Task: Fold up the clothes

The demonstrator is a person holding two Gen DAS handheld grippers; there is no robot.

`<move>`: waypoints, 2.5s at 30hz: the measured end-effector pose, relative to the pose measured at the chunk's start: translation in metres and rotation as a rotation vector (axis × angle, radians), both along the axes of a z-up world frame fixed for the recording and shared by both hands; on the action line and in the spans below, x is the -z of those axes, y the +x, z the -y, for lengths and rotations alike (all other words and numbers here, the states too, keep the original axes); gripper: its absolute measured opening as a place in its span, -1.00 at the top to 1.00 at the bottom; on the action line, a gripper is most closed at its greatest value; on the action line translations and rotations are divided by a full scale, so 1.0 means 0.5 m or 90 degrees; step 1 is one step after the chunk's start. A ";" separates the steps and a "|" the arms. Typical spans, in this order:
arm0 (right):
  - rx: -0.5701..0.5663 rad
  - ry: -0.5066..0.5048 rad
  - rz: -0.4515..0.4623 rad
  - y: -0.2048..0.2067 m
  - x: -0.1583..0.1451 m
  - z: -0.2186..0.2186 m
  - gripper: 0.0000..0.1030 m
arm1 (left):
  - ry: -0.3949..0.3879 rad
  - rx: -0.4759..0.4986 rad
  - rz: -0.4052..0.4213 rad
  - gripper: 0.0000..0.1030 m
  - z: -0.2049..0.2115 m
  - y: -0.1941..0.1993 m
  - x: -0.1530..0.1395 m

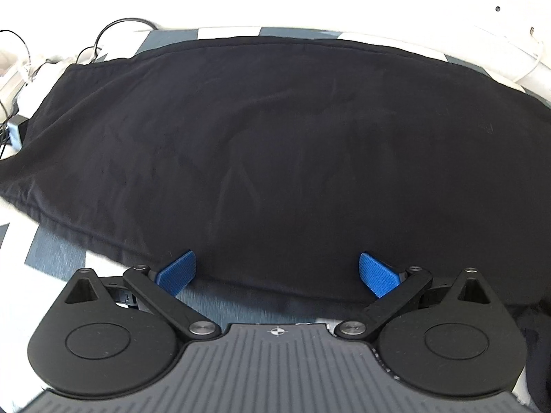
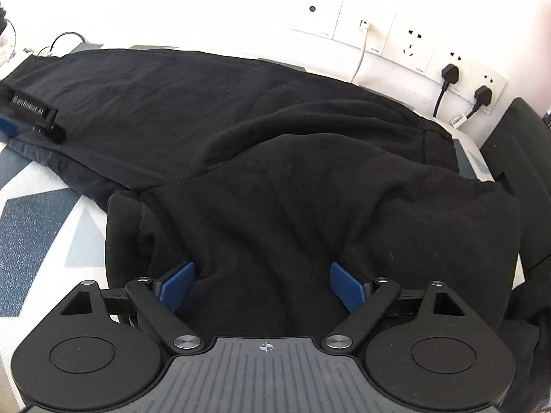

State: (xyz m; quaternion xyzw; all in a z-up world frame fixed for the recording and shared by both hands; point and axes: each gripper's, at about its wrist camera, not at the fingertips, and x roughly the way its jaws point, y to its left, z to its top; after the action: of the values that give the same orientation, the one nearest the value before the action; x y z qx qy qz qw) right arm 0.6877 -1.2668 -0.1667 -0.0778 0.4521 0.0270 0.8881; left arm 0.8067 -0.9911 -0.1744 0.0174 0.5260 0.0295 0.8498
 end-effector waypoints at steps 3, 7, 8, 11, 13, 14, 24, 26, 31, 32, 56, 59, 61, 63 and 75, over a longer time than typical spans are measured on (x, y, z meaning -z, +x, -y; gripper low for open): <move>0.025 0.015 0.010 -0.020 -0.019 -0.008 -0.87 | 0.014 0.005 -0.020 -1.00 0.009 -0.015 -0.008; 0.080 0.058 0.025 -0.061 -0.044 -0.015 -0.98 | 0.032 0.047 -0.017 -0.99 0.020 -0.055 -0.023; 0.093 0.068 0.029 -0.072 -0.050 -0.016 -0.98 | 0.033 0.061 -0.016 -0.99 0.023 -0.068 -0.026; 0.133 0.110 0.034 -0.112 -0.072 -0.022 -0.98 | 0.010 0.089 -0.021 -0.99 0.015 -0.112 -0.033; 0.145 0.121 0.034 -0.137 -0.083 -0.030 -0.98 | 0.006 0.110 -0.025 -0.99 0.009 -0.142 -0.032; 0.157 0.121 0.033 -0.148 -0.086 -0.034 -0.98 | 0.009 0.119 -0.034 -0.99 0.006 -0.154 -0.028; 0.241 0.123 0.015 -0.265 -0.090 -0.064 -0.98 | -0.031 0.118 -0.064 -0.99 -0.046 -0.239 -0.008; 0.248 0.122 0.015 -0.281 -0.094 -0.068 -0.98 | -0.031 0.123 -0.057 -0.99 -0.051 -0.253 -0.009; 0.263 0.126 0.016 -0.306 -0.106 -0.072 -0.98 | -0.032 0.127 -0.039 -0.99 -0.048 -0.277 -0.010; 0.263 0.126 0.013 -0.305 -0.107 -0.071 -0.98 | -0.032 0.126 -0.037 -1.00 -0.049 -0.282 -0.010; 0.122 0.157 0.069 -0.304 -0.172 0.122 -0.98 | -0.093 0.034 0.048 -0.99 0.063 -0.392 -0.090; 0.125 0.166 0.085 -0.306 -0.175 0.190 -0.98 | -0.076 0.047 0.057 -0.99 0.133 -0.401 -0.111; 0.113 0.178 0.083 -0.309 -0.174 0.231 -0.98 | -0.072 0.064 0.053 -0.99 0.180 -0.399 -0.126; 0.097 0.185 0.081 -0.311 -0.166 0.271 -0.98 | -0.061 0.074 0.062 -0.99 0.227 -0.405 -0.141; 0.148 0.186 0.052 -0.312 -0.095 0.445 -0.98 | -0.101 0.181 0.029 -0.99 0.445 -0.428 -0.138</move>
State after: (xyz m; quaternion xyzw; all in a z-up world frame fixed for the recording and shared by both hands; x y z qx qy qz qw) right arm 0.5316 -1.4893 -0.1195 0.1034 0.4128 -0.0138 0.9048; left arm 0.5926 -1.2138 -0.1052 0.0243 0.4992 -0.1323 0.8560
